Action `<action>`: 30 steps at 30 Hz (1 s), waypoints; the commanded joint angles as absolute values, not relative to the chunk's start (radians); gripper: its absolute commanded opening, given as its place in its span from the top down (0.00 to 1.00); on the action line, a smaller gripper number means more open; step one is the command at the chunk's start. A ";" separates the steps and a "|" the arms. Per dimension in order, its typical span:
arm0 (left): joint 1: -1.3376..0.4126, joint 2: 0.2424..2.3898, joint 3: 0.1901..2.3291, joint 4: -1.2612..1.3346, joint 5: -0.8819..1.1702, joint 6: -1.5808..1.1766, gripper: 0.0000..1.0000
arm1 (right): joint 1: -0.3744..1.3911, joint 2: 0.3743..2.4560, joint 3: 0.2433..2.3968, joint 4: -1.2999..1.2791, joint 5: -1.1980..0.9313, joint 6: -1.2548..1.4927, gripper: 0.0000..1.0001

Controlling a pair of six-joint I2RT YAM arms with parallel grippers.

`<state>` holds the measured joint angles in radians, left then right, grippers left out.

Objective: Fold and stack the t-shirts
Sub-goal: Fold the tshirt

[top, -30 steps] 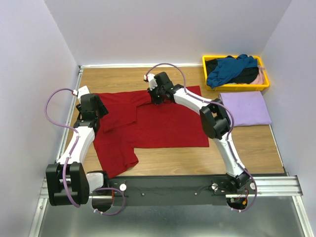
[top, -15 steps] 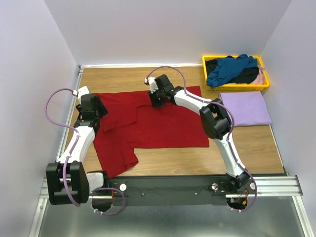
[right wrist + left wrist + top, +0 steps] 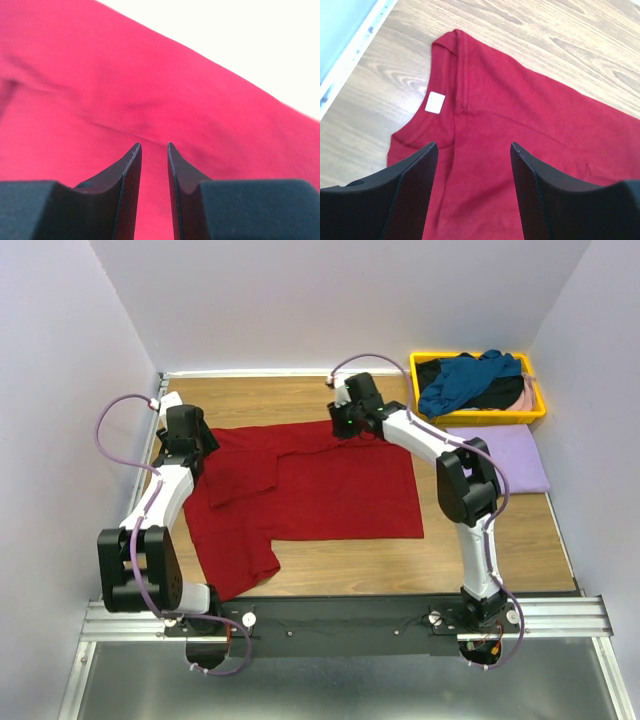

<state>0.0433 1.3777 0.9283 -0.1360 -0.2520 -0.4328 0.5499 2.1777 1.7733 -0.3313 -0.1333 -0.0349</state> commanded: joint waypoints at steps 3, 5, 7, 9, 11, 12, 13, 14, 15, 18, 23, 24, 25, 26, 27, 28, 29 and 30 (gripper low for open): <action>0.040 1.436 0.942 -0.123 -0.261 -0.448 0.33 | 0.512 2.154 1.689 -0.342 -0.061 0.038 0.67; 0.040 1.439 0.934 -0.115 -0.258 -0.446 0.33 | 0.512 2.160 1.677 -0.342 -0.061 0.048 0.67; 0.038 1.442 0.927 -0.114 -0.258 -0.443 0.33 | 0.514 2.177 1.674 -0.341 -0.041 0.058 0.67; 0.040 1.445 0.927 -0.115 -0.258 -0.440 0.33 | 0.514 2.195 1.677 -0.337 -0.029 0.064 0.68; 0.040 1.448 0.930 -0.114 -0.256 -0.439 0.33 | 0.514 2.207 1.687 -0.336 -0.020 0.067 0.69; 0.040 1.448 0.930 -0.115 -0.258 -0.437 0.33 | 0.514 2.212 1.689 -0.334 -0.008 0.071 0.69; 0.040 1.448 0.930 -0.117 -0.259 -0.437 0.33 | 0.514 2.217 1.690 -0.334 -0.005 0.072 0.69; 0.040 1.450 0.930 -0.115 -0.259 -0.437 0.33 | 0.512 2.217 1.689 -0.333 -0.006 0.074 0.70; 0.040 1.453 0.931 -0.115 -0.259 -0.437 0.33 | 0.515 2.217 1.684 -0.331 0.030 0.077 0.70; 0.040 1.471 0.943 -0.112 -0.256 -0.440 0.33 | 0.509 2.195 1.666 -0.324 0.054 0.080 0.70; 0.040 1.563 1.029 -0.124 -0.253 -0.439 0.33 | 0.456 2.166 1.660 -0.304 0.086 0.135 0.70; 0.040 1.601 1.043 -0.127 -0.253 -0.440 0.33 | 0.445 2.169 1.663 -0.304 0.087 0.143 0.70; 0.041 1.623 1.058 -0.141 -0.253 -0.442 0.34 | 0.436 2.172 1.667 -0.304 0.094 0.158 0.70; 0.043 1.646 1.077 -0.152 -0.253 -0.445 0.34 | 0.427 2.172 1.667 -0.302 0.095 0.164 0.70; 0.044 1.695 1.110 -0.161 -0.255 -0.448 0.35 | 0.408 2.175 1.664 -0.296 0.097 0.172 0.69; 0.046 1.718 1.126 -0.169 -0.252 -0.452 0.35 | 0.400 2.177 1.652 -0.290 0.095 0.185 0.69; 0.048 1.741 1.155 -0.184 -0.249 -0.453 0.36 | 0.381 2.180 1.645 -0.281 0.094 0.193 0.69; 0.048 1.785 1.166 -0.187 -0.247 -0.453 0.36 | 0.373 2.181 1.638 -0.275 0.092 0.210 0.69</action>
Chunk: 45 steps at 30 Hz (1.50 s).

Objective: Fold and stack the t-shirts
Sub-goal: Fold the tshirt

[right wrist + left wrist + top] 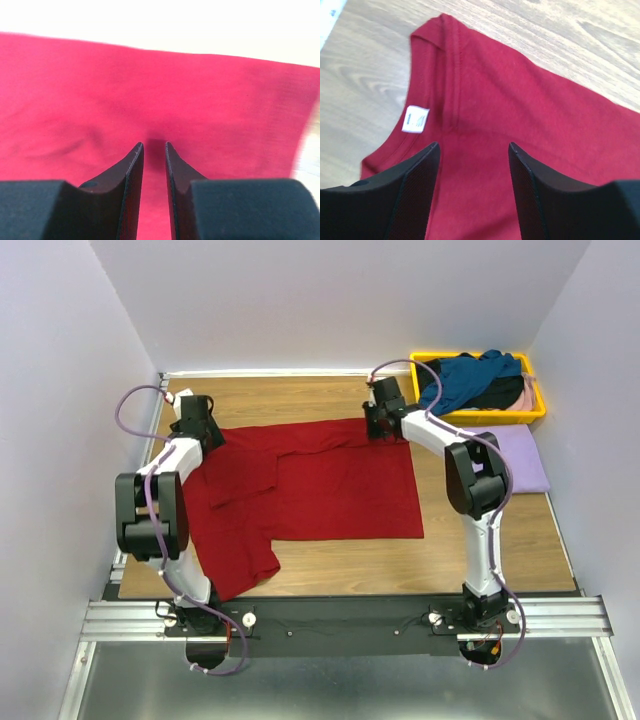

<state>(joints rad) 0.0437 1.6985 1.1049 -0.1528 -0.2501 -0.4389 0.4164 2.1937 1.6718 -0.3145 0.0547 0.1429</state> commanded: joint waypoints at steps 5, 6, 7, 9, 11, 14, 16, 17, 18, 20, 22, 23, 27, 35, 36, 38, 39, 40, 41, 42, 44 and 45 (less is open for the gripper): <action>0.074 1.911 1.261 -0.250 -0.235 -0.459 0.39 | 0.312 2.204 1.589 -0.250 0.092 0.259 0.69; 0.078 1.955 1.278 -0.262 -0.233 -0.459 0.39 | 0.304 2.209 1.586 -0.249 0.092 0.267 0.69; 0.081 1.977 1.295 -0.271 -0.232 -0.459 0.40 | 0.296 2.215 1.585 -0.247 0.095 0.270 0.69; 0.093 2.020 1.357 -0.307 -0.226 -0.457 0.41 | 0.273 2.232 1.589 -0.245 0.100 0.273 0.69; 0.097 2.110 1.434 -0.354 -0.222 -0.456 0.42 | 0.253 2.252 1.600 -0.244 0.100 0.285 0.69; 0.097 2.175 1.532 -0.423 -0.224 -0.457 0.44 | 0.232 2.275 1.631 -0.244 0.104 0.295 0.69; 0.098 2.224 1.626 -0.449 -0.219 -0.456 0.44 | 0.226 2.309 1.679 -0.245 0.106 0.290 0.69; 0.100 2.239 1.655 -0.474 -0.219 -0.457 0.44 | 0.218 2.321 1.698 -0.245 0.107 0.290 0.69; 0.100 2.272 1.716 -0.486 -0.219 -0.457 0.44 | 0.213 2.335 1.719 -0.245 0.110 0.287 0.69; 0.100 2.307 1.781 -0.524 -0.213 -0.456 0.44 | 0.207 2.371 1.784 -0.245 0.118 0.273 0.69; 0.100 2.353 1.871 -0.546 -0.206 -0.457 0.44 | 0.203 2.393 1.824 -0.245 0.117 0.246 0.69; 0.100 2.362 1.891 -0.554 -0.195 -0.457 0.44 | 0.204 2.408 1.847 -0.247 0.117 0.235 0.69; 0.100 2.318 1.924 -0.534 -0.178 -0.457 0.38 | 0.206 2.382 1.913 -0.252 0.052 0.195 0.64; 0.100 1.982 1.679 -0.425 -0.268 -0.454 0.21 | 0.230 2.139 1.748 -0.261 -0.071 0.189 0.49; 0.100 1.907 1.604 -0.422 -0.285 -0.453 0.18 | 0.242 2.076 1.712 -0.262 -0.068 0.186 0.48; 0.103 1.841 1.487 -0.423 -0.325 -0.451 0.13 | 0.262 2.019 1.599 -0.270 -0.051 0.190 0.48; 0.104 1.774 1.445 -0.425 -0.327 -0.454 0.13 | 0.268 1.961 1.556 -0.273 -0.048 0.195 0.48; 0.109 1.740 1.401 -0.423 -0.330 -0.462 0.13 | 0.273 1.936 1.484 -0.279 -0.035 0.204 0.48; 0.109 1.708 1.356 -0.425 -0.331 -0.468 0.14 | 0.281 1.909 1.442 -0.291 -0.031 0.207 0.48; 0.112 1.651 1.265 -0.425 -0.327 -0.474 0.15 | 0.296 1.885 1.409 -0.298 -0.028 0.213 0.48; 0.135 1.597 1.175 -0.417 -0.298 -0.492 0.18 | 0.307 1.813 1.306 -0.322 -0.021 0.241 0.49; 0.143 1.574 1.093 -0.416 -0.292 -0.497 0.19 | 0.317 1.792 1.274 -0.330 -0.020 0.250 0.49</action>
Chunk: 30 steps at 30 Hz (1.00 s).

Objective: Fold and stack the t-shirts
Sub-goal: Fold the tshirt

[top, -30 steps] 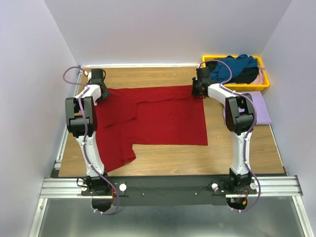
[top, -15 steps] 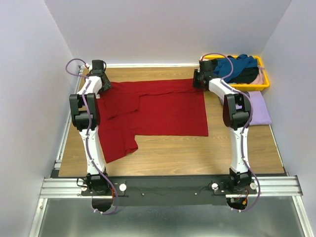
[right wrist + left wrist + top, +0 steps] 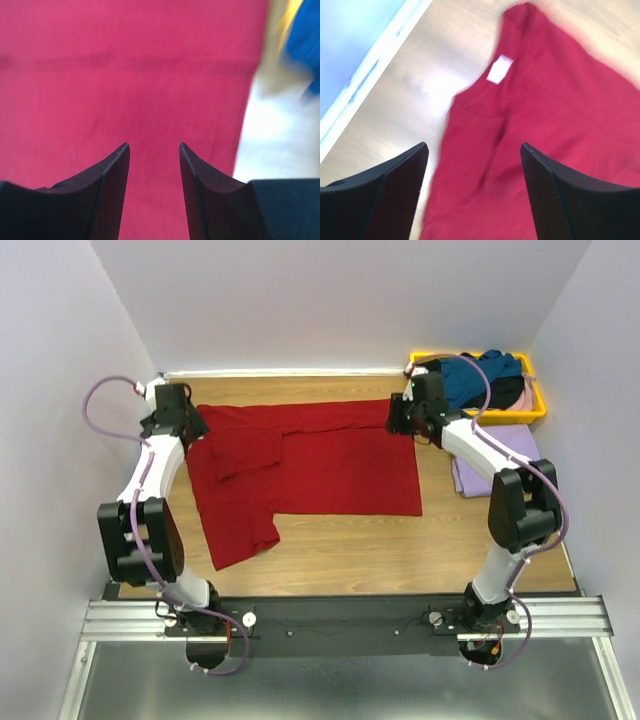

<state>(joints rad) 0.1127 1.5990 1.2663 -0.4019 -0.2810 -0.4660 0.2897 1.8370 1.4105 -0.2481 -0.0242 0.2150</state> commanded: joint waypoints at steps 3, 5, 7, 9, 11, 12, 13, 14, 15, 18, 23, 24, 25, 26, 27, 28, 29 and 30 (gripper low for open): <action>0.182 1.484 0.953 -0.402 -0.270 -0.506 0.25 | 0.330 1.697 1.142 -0.348 -0.014 0.305 0.49; 0.201 1.471 0.889 -0.399 -0.243 -0.500 0.27 | 0.331 1.640 1.091 -0.354 -0.011 0.317 0.49; 0.204 1.467 0.864 -0.403 -0.227 -0.497 0.30 | 0.331 1.614 1.030 -0.359 -0.005 0.325 0.50; 0.206 1.471 0.839 -0.411 -0.209 -0.497 0.32 | 0.331 1.583 1.005 -0.370 0.020 0.327 0.50; 0.204 1.473 0.822 -0.400 -0.196 -0.499 0.33 | 0.330 1.569 0.983 -0.374 0.029 0.328 0.50; 0.204 1.482 0.810 -0.397 -0.196 -0.499 0.33 | 0.331 1.565 0.979 -0.374 0.032 0.328 0.50; 0.204 1.488 0.807 -0.391 -0.196 -0.497 0.34 | 0.331 1.563 0.971 -0.374 0.038 0.330 0.50; 0.206 1.497 0.801 -0.385 -0.193 -0.497 0.34 | 0.333 1.566 0.969 -0.376 0.041 0.330 0.50; 0.206 1.512 0.799 -0.385 -0.193 -0.497 0.34 | 0.331 1.566 0.966 -0.376 0.043 0.330 0.50; 0.206 1.529 0.789 -0.377 -0.193 -0.494 0.37 | 0.331 1.569 0.962 -0.379 0.051 0.334 0.50; 0.206 1.539 0.762 -0.356 -0.213 -0.489 0.53 | 0.331 1.565 0.951 -0.387 0.086 0.341 0.50; 0.206 1.545 0.762 -0.354 -0.213 -0.489 0.58 | 0.331 1.563 0.948 -0.391 0.098 0.348 0.50; 0.206 1.549 0.762 -0.351 -0.215 -0.489 0.59 | 0.331 1.563 0.945 -0.397 0.100 0.348 0.50; 0.206 1.555 0.765 -0.347 -0.215 -0.486 0.59 | 0.331 1.562 0.943 -0.402 0.101 0.354 0.50; 0.206 1.562 0.767 -0.347 -0.215 -0.482 0.59 | 0.331 1.559 0.939 -0.414 0.104 0.359 0.50; 0.206 1.571 0.769 -0.345 -0.215 -0.480 0.65 | 0.331 1.559 0.933 -0.423 0.112 0.368 0.50; 0.206 1.574 0.770 -0.342 -0.215 -0.477 0.65 | 0.331 1.555 0.930 -0.434 0.120 0.376 0.50; 0.206 1.577 0.769 -0.338 -0.215 -0.476 0.66 | 0.331 1.554 0.927 -0.455 0.129 0.380 0.50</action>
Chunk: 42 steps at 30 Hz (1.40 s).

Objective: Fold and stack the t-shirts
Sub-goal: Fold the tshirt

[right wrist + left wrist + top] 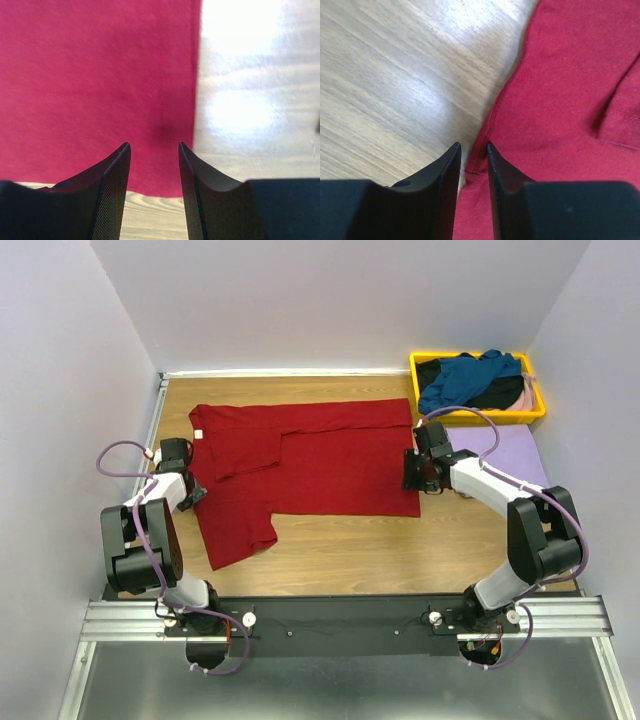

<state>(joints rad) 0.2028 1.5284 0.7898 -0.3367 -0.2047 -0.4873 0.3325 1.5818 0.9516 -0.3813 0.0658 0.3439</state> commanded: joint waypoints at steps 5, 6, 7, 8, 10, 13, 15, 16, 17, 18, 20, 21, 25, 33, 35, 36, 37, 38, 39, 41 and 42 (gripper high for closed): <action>0.204 1.598 0.758 -0.316 -0.193 -0.465 0.74 | 0.331 1.522 0.905 -0.532 0.190 0.432 0.50; 0.206 1.603 0.758 -0.316 -0.189 -0.462 0.79 | 0.330 1.517 0.905 -0.551 0.192 0.437 0.50; 0.206 1.612 0.758 -0.314 -0.181 -0.459 0.86 | 0.331 1.513 0.905 -0.561 0.193 0.448 0.50; 0.206 1.615 0.758 -0.314 -0.181 -0.462 0.89 | 0.331 1.514 0.910 -0.580 0.190 0.454 0.50; 0.206 1.634 0.762 -0.318 -0.173 -0.457 1.00 | 0.331 1.514 0.913 -0.601 0.177 0.472 0.50; 0.206 1.641 0.762 -0.318 -0.161 -0.454 1.00 | 0.330 1.511 0.907 -0.614 0.152 0.489 0.50; 0.204 1.637 0.762 -0.314 -0.156 -0.456 1.00 | 0.331 1.502 0.904 -0.614 0.124 0.506 0.50; 0.206 1.632 0.761 -0.313 -0.156 -0.456 1.00 | 0.331 1.502 0.902 -0.614 0.115 0.511 0.50; 0.204 1.628 0.761 -0.313 -0.156 -0.454 1.00 | 0.331 1.502 0.902 -0.614 0.089 0.515 0.50; 0.206 1.625 0.759 -0.311 -0.156 -0.454 1.00 | 0.331 1.505 0.902 -0.611 0.077 0.517 0.50; 0.206 1.624 0.759 -0.310 -0.152 -0.454 1.00 | 0.336 1.520 0.900 -0.609 0.055 0.520 0.50; 0.206 1.626 0.759 -0.308 -0.149 -0.453 1.00 | 0.340 1.528 0.900 -0.607 0.055 0.523 0.50; 0.206 1.626 0.761 -0.308 -0.141 -0.449 1.00 | 0.367 1.563 0.885 -0.600 0.075 0.538 0.50; 0.204 1.611 0.758 -0.305 -0.138 -0.451 1.00 | 0.371 1.586 0.836 -0.600 0.103 0.558 0.55; 0.206 1.612 0.759 -0.305 -0.137 -0.451 1.00 | 0.371 1.592 0.828 -0.600 0.104 0.557 0.55; 0.206 1.614 0.761 -0.304 -0.137 -0.451 1.00 | 0.371 1.603 0.825 -0.600 0.112 0.557 0.56; 0.206 1.615 0.761 -0.305 -0.137 -0.451 1.00 | 0.371 1.608 0.819 -0.600 0.118 0.555 0.58; 0.204 1.614 0.761 -0.307 -0.138 -0.451 1.00 | 0.371 1.611 0.818 -0.600 0.126 0.554 0.60; 0.204 1.612 0.761 -0.308 -0.141 -0.449 1.00 | 0.371 1.617 0.816 -0.600 0.127 0.552 0.62; 0.206 1.608 0.762 -0.313 -0.147 -0.449 1.00 | 0.370 1.617 0.811 -0.601 0.124 0.549 0.73; 0.206 1.606 0.762 -0.316 -0.149 -0.452 1.00 | 0.371 1.614 0.811 -0.601 0.124 0.546 0.78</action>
